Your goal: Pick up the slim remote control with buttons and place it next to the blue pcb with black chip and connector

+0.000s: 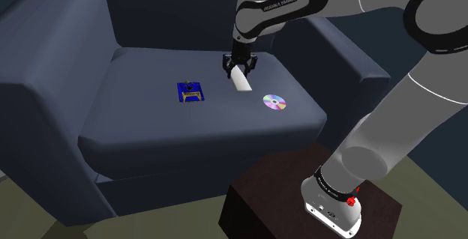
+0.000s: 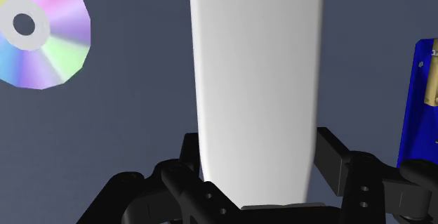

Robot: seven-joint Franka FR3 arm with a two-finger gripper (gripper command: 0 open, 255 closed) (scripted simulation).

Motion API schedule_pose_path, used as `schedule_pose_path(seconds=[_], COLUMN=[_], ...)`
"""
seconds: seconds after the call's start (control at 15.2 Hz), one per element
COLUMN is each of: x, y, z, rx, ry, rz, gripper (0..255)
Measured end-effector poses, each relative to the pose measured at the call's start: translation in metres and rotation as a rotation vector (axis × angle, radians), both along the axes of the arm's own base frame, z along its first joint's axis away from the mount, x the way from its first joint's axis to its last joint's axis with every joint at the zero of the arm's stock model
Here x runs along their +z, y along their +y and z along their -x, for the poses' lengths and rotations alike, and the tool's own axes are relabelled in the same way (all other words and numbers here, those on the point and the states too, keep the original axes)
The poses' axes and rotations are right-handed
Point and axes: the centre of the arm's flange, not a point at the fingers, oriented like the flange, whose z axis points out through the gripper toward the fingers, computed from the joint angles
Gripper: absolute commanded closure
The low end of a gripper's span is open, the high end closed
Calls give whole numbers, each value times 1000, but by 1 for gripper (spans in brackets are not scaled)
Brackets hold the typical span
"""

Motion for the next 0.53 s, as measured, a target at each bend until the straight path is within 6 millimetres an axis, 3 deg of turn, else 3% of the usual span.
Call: schedule_pose_path(seconds=[0.53], x=[2], y=[102], z=[10], rx=[-1], ry=[0], rz=[0], gripper=[255])
